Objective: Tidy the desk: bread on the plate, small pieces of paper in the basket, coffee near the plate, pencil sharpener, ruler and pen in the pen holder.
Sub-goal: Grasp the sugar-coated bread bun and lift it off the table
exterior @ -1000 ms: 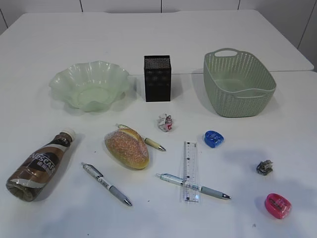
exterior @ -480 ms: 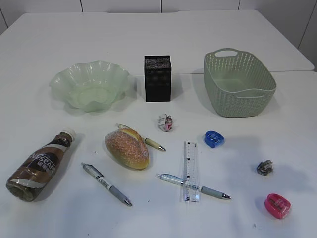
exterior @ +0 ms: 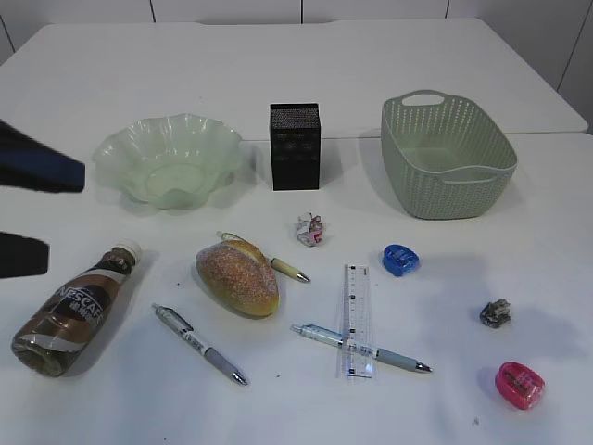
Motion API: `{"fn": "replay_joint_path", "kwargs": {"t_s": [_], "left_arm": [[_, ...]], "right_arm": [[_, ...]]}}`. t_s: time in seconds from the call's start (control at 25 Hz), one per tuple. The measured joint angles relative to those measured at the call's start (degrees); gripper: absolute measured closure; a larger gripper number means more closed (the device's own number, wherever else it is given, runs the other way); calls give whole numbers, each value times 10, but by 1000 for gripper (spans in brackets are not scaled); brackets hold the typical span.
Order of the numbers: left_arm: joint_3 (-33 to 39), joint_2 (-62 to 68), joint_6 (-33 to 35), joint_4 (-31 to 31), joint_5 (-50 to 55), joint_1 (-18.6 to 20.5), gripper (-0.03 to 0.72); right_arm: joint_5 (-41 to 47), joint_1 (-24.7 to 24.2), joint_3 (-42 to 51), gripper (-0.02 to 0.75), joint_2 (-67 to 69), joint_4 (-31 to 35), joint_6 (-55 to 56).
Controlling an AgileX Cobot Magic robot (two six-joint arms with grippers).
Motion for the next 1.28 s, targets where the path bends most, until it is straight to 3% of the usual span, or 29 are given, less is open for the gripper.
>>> {"fn": "replay_joint_path", "kwargs": {"t_s": [0.16, 0.44, 0.6, 0.92, 1.28], "left_arm": [[0, 32, 66, -98, -34, -17, 101], [0, 72, 200, -285, -85, -80, 129], [0, 90, 270, -353, -91, -94, 158], [0, 134, 286, -371, -115, -95, 163], [-32, 187, 278, -269, -195, -114, 157]], "right_arm": [[0, 0, 0, 169, 0, 0, 0], [0, 0, 0, 169, 0, 0, 0], [-1, 0, 0, 169, 0, 0, 0], [-4, 0, 0, 169, 3, 0, 0], [-7, 0, 0, 169, 32, 7, 0]]}}
